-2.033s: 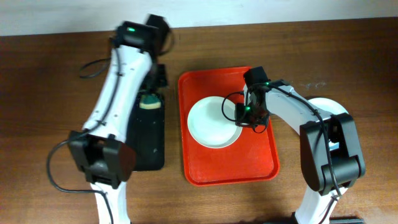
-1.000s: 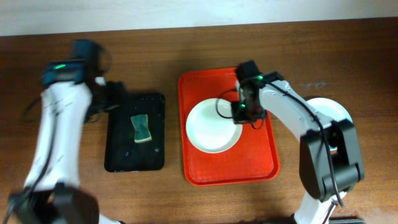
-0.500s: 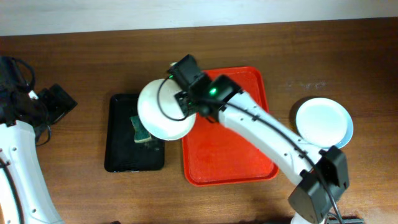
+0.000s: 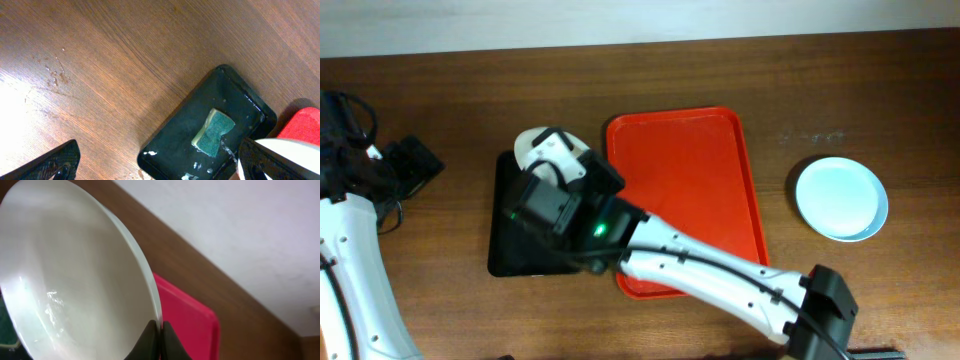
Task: Clean dirty plates on tray and stack at the side
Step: 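Lift the white plate with the right gripper and stack it on the plates at right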
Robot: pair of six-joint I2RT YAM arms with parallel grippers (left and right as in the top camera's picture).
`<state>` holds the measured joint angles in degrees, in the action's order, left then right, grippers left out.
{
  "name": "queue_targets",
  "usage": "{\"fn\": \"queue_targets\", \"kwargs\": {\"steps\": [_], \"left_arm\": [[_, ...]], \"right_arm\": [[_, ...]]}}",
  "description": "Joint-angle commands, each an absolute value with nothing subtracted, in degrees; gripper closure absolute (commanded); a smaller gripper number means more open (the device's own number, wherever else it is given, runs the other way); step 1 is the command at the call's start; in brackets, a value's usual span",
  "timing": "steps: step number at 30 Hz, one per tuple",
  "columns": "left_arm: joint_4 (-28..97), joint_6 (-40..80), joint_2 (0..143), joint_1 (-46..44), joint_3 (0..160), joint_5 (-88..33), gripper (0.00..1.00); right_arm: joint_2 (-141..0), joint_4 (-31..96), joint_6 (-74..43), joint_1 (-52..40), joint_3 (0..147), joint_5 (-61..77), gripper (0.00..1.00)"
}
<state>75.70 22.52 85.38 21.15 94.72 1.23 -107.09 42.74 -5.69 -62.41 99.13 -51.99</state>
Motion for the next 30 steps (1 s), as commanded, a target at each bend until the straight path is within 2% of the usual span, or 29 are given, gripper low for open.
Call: {"fn": "queue_targets", "kwargs": {"steps": [1,11,30], "left_arm": [[75.7,22.6,84.8,21.4,94.8,0.6,0.01],[75.7,22.7,84.8,21.5,94.8,0.6,0.01],[75.7,22.7,84.8,21.5,94.8,0.6,0.01]], "right_arm": [[-107.1,42.2,-3.5,-65.3,100.3,-61.1,0.96],[-107.1,42.2,-3.2,-69.8,100.3,-65.1,0.96],[-107.1,40.8,-0.6,-69.8,100.3,-64.8,0.96]]}}
